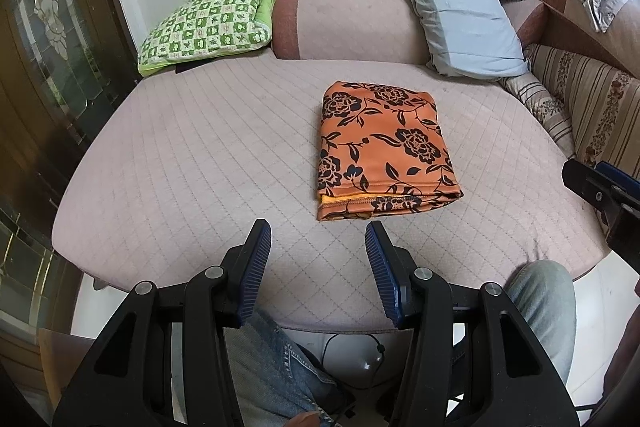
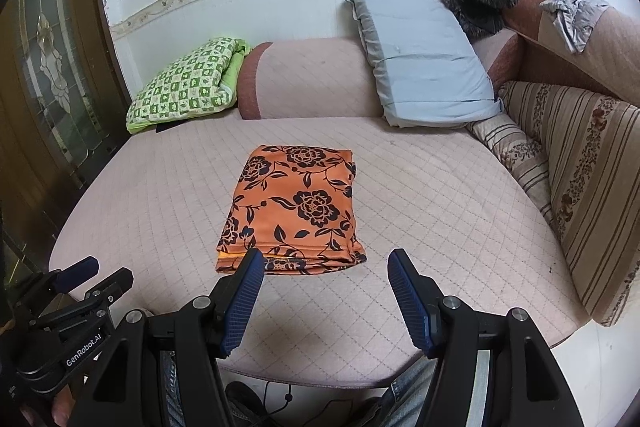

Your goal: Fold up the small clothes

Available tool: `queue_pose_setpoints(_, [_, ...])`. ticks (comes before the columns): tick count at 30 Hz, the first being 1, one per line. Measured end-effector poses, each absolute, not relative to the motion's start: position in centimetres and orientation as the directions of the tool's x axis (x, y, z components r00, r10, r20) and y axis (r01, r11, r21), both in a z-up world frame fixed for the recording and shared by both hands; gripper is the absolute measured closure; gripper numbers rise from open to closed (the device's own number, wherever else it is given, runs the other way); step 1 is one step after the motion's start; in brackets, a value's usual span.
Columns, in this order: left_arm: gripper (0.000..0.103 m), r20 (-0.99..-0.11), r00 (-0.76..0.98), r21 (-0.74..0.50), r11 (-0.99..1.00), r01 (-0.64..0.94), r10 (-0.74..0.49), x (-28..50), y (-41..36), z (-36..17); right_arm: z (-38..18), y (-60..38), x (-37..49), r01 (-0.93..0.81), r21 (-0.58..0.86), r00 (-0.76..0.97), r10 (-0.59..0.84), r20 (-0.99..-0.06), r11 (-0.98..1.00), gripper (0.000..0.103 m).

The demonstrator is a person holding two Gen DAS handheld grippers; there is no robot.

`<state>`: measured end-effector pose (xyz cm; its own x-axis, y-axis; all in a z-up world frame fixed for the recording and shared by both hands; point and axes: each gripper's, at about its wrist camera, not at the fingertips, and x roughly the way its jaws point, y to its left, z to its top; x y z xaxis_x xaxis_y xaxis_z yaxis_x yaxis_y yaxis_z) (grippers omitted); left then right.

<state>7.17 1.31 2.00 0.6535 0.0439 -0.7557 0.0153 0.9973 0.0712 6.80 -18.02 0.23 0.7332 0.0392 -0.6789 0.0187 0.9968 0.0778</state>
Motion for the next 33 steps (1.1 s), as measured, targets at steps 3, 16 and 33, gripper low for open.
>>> queue_pose_setpoints(3, [0.054, -0.755, 0.655, 0.071, 0.997, 0.015, 0.044, 7.0, 1.3, 2.1, 0.2, -18.2, 6.6, 0.02, 0.081, 0.735, 0.04, -0.677, 0.997, 0.041])
queue_pose_setpoints(16, [0.054, -0.761, 0.647, 0.082, 0.996, 0.017, 0.051, 7.1, 1.2, 1.8, 0.2, -18.5, 6.5, 0.024, 0.085, 0.73, 0.04, -0.682, 0.996, 0.041])
queue_pose_setpoints(33, [0.054, -0.768, 0.638, 0.093, 0.995, 0.019, 0.06, 8.3, 1.2, 1.3, -0.7, -18.9, 7.8, 0.023, 0.093, 0.714, 0.048, -0.699, 0.995, 0.041])
